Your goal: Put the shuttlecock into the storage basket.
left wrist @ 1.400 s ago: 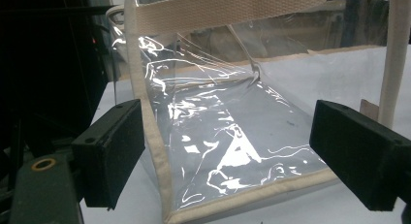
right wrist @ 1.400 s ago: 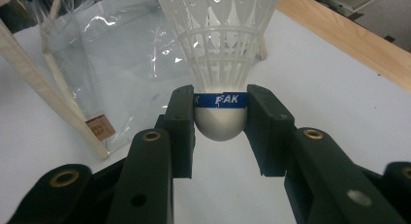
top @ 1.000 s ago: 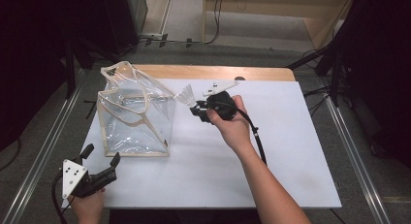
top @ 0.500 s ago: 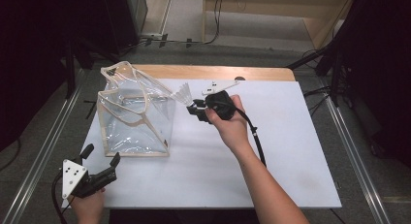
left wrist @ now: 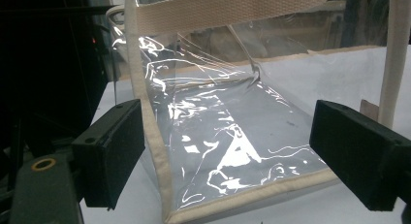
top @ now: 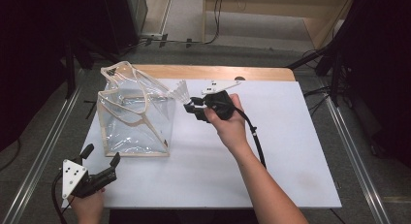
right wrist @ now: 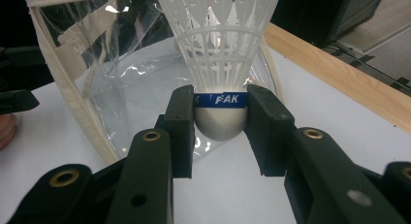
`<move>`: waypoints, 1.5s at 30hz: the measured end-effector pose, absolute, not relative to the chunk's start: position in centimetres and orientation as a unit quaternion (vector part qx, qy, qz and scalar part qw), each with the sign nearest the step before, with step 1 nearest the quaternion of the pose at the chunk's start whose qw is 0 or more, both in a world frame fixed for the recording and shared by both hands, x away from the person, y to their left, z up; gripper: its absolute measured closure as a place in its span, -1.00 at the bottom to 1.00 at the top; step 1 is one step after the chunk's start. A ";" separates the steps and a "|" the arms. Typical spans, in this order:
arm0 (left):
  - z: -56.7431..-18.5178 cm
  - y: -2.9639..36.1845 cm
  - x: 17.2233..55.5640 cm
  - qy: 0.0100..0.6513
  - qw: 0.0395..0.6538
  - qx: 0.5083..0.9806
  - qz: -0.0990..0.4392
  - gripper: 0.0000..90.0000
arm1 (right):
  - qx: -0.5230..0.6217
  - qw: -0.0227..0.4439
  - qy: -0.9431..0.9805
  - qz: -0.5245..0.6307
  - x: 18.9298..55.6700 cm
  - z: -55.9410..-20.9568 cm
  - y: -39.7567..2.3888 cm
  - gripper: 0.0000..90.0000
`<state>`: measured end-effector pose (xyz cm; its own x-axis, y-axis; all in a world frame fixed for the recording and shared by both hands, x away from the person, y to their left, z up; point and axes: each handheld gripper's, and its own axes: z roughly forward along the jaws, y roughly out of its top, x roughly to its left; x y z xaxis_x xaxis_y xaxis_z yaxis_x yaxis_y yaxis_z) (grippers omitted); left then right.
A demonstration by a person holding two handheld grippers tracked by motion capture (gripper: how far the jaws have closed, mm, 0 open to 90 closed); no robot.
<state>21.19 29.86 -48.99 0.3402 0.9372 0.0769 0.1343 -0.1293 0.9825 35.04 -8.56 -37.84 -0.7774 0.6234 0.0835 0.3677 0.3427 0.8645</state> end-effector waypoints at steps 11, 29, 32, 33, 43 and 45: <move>-49.0 29.9 21.2 0.418 0.510 0.640 0.394 -0.71 | 0.305 0.137 0.800 0.499 34.9 -37.4 -8.3 0.38; -49.0 29.9 21.2 0.418 0.511 0.639 0.394 -0.71 | 0.300 0.142 0.790 0.516 34.8 -36.5 -7.7 0.38; -49.0 29.9 21.2 0.418 0.511 0.639 0.394 -0.70 | 0.298 0.142 0.789 0.518 34.8 -36.3 -7.5 0.38; -49.0 29.9 21.2 0.418 0.511 0.640 0.394 -0.71 | 0.297 0.142 0.789 0.519 34.8 -36.3 -7.5 0.38; -49.0 29.9 21.2 0.418 0.512 0.639 0.394 -0.71 | 0.291 0.141 0.786 0.527 34.7 -35.8 -6.9 0.38; -49.0 29.9 21.2 0.418 0.512 0.639 0.394 -0.71 | 0.289 0.142 0.785 0.528 34.7 -35.7 -6.8 0.38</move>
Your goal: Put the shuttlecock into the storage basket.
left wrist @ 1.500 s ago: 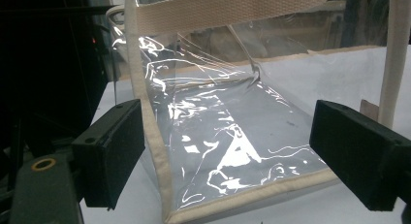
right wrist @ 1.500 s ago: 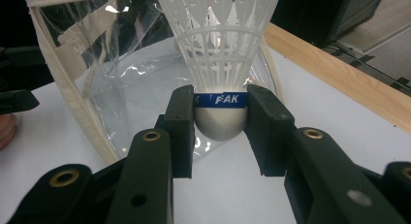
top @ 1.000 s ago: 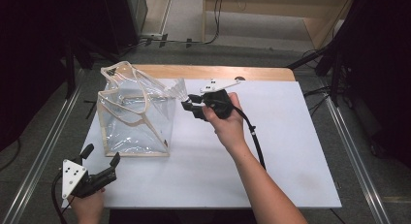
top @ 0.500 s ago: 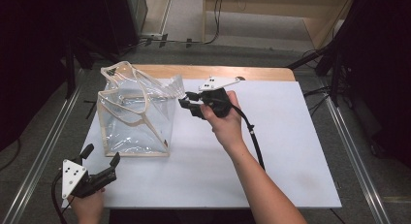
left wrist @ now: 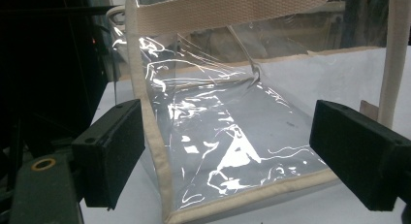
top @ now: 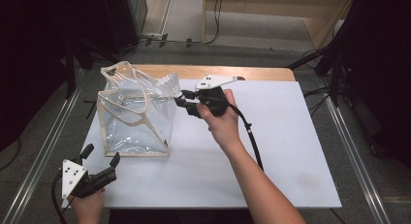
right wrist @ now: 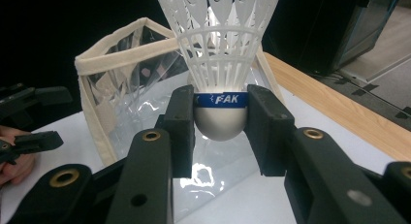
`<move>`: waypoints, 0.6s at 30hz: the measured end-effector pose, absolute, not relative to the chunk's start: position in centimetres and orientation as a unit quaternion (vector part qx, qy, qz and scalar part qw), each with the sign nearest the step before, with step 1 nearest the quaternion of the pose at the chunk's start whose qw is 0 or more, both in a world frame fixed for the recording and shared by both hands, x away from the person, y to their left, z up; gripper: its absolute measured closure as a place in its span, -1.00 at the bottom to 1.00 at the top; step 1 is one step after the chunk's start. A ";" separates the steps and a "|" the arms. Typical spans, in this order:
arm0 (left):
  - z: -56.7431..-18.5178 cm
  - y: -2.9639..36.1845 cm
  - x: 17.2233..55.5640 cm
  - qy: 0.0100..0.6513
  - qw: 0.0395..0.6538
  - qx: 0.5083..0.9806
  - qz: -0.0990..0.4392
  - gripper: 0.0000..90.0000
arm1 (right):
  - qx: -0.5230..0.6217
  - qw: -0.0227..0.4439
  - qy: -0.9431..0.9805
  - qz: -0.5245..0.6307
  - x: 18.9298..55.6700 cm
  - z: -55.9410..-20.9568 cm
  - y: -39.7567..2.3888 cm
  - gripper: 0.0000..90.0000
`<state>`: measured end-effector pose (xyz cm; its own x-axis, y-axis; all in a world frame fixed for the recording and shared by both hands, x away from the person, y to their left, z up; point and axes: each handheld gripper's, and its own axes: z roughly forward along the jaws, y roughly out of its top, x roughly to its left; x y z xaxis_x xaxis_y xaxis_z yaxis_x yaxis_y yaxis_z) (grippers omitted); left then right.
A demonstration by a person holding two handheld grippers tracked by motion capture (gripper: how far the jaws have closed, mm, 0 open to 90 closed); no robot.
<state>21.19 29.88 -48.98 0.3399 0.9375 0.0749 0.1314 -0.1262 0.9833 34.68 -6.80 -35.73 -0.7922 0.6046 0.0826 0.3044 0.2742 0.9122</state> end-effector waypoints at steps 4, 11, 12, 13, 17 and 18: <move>-49.0 29.9 21.2 0.418 0.513 0.638 0.394 -0.71 | 0.288 0.141 0.785 0.530 34.6 -35.6 -6.6 0.38; -49.0 29.9 21.2 0.418 0.512 0.639 0.393 -0.71 | 0.283 0.141 0.784 0.535 34.6 -35.3 -6.1 0.38; -49.0 29.9 21.2 0.419 0.512 0.639 0.393 -0.71 | 0.283 0.140 0.784 0.535 34.5 -35.2 -6.0 0.38; -49.0 29.9 21.2 0.419 0.512 0.639 0.393 -0.71 | 0.282 0.140 0.783 0.536 34.6 -35.2 -6.0 0.38; -49.0 29.9 21.2 0.418 0.512 0.639 0.394 -0.71 | 0.278 0.140 0.783 0.538 34.5 -35.0 -5.7 0.38; -49.0 29.9 21.2 0.418 0.512 0.638 0.394 -0.71 | 0.278 0.139 0.784 0.538 34.5 -34.9 -5.6 0.38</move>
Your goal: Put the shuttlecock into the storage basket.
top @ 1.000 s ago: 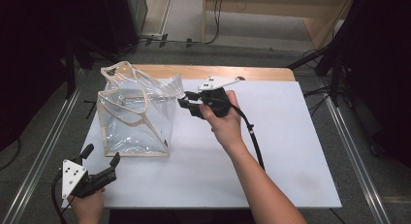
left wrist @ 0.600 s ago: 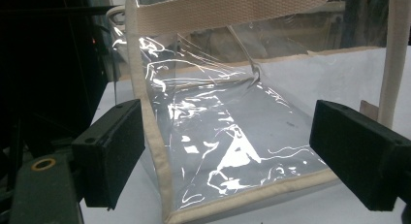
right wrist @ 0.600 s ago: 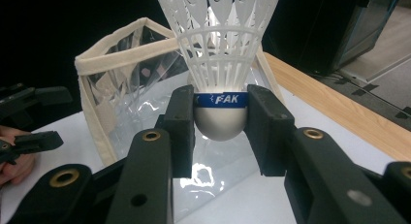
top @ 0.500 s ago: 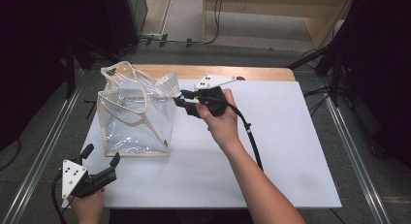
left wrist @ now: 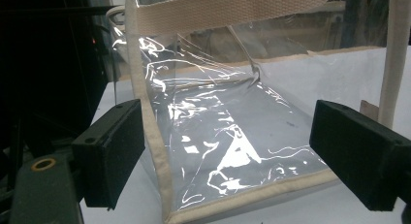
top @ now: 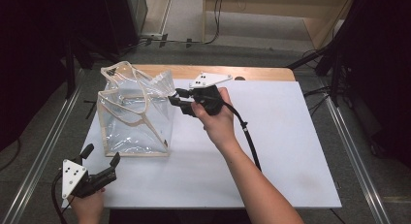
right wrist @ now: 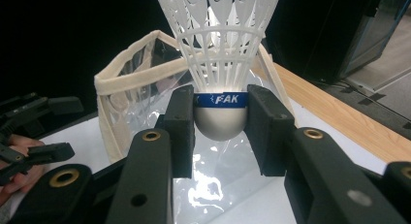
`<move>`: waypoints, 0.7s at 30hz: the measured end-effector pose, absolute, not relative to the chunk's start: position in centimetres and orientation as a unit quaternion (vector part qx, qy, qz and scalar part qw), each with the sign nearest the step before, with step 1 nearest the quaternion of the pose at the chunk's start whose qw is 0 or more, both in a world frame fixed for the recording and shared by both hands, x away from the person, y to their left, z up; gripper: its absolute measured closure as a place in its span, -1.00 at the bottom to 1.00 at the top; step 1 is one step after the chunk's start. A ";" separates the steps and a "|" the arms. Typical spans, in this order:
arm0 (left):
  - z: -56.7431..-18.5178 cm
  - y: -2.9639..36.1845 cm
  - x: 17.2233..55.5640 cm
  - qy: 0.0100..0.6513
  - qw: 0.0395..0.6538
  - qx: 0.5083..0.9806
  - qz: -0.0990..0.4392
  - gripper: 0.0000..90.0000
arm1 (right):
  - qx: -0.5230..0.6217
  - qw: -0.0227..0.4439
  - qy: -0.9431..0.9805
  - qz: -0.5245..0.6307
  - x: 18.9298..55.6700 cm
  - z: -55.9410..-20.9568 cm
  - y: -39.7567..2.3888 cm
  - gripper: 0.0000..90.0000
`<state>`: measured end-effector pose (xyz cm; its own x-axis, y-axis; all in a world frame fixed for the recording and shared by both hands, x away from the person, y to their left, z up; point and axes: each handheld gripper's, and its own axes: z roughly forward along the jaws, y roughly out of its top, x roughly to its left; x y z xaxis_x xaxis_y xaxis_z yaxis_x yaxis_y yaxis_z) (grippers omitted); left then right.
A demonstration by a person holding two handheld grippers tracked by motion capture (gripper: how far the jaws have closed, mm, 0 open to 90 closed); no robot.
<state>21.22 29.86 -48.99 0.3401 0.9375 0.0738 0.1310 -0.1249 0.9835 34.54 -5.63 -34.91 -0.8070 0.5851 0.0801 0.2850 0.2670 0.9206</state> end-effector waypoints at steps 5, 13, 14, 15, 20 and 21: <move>-49.0 29.9 21.2 0.418 0.512 0.638 0.393 -0.71 | 0.276 0.138 0.783 0.541 34.5 -34.7 -5.3 0.38; -49.0 29.9 21.2 0.418 0.512 0.639 0.394 -0.71 | 0.269 0.136 0.782 0.546 34.5 -34.4 -4.9 0.38; -49.0 29.9 21.2 0.419 0.512 0.638 0.394 -0.71 | 0.269 0.135 0.781 0.547 34.4 -34.3 -4.8 0.38; -49.0 29.9 21.2 0.418 0.512 0.638 0.394 -0.71 | 0.267 0.136 0.781 0.549 34.5 -34.3 -4.7 0.38; -49.0 29.9 21.2 0.419 0.513 0.638 0.393 -0.71 | 0.264 0.136 0.781 0.549 34.5 -34.1 -4.5 0.38; -49.0 29.9 21.2 0.419 0.513 0.638 0.393 -0.71 | 0.264 0.135 0.781 0.549 34.5 -34.1 -4.4 0.38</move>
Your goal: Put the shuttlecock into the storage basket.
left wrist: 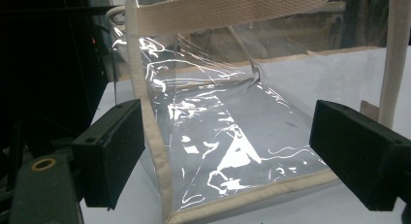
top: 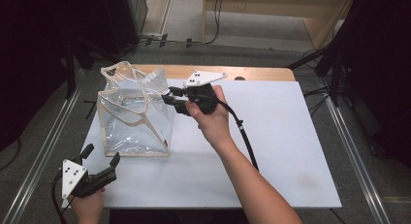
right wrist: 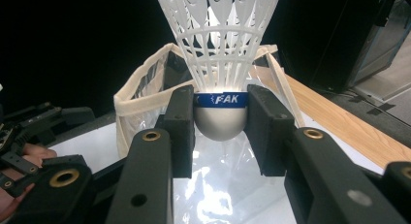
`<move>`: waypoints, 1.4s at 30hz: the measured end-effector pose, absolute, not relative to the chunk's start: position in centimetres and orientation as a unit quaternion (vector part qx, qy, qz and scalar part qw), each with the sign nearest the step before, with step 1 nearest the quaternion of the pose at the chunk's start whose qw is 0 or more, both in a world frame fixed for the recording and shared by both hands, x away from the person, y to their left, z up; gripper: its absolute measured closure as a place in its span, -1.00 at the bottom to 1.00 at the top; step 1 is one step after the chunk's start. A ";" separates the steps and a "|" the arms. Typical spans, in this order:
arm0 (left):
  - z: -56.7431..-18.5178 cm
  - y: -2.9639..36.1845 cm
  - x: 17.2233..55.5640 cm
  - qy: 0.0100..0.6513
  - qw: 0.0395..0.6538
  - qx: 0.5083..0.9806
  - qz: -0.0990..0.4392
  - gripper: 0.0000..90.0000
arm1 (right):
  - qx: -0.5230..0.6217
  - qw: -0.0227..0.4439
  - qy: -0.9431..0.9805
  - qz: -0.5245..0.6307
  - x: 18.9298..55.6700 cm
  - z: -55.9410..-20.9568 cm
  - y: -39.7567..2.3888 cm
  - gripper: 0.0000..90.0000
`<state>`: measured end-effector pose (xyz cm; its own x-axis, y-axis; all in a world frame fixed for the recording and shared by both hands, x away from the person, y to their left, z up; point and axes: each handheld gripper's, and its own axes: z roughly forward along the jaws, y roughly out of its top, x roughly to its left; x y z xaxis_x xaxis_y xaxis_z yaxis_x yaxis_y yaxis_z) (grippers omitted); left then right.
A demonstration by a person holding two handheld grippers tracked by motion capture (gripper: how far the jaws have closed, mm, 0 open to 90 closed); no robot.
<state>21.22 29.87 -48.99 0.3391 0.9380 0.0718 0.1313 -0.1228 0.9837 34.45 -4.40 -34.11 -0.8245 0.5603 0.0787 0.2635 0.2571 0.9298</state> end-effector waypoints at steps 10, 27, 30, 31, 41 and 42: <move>-49.0 29.9 21.2 0.419 0.513 0.638 0.393 -0.71 | 0.257 0.134 0.784 0.548 34.4 -34.0 -3.5 0.38; -49.0 29.9 21.2 0.419 0.514 0.637 0.392 -0.71 | 0.246 0.129 0.785 0.554 34.2 -33.7 -2.2 0.38; -49.0 29.9 21.2 0.419 0.514 0.637 0.392 -0.71 | 0.244 0.128 0.784 0.556 34.2 -33.5 -1.9 0.38; -49.0 29.9 21.2 0.419 0.514 0.637 0.392 -0.71 | 0.243 0.126 0.784 0.557 34.1 -33.4 -1.7 0.38; -49.0 29.9 21.2 0.420 0.515 0.637 0.391 -0.71 | 0.236 0.123 0.785 0.560 34.1 -33.2 -0.8 0.38; -49.0 29.9 21.2 0.420 0.515 0.637 0.391 -0.71 | 0.236 0.122 0.784 0.561 34.0 -33.2 -0.7 0.38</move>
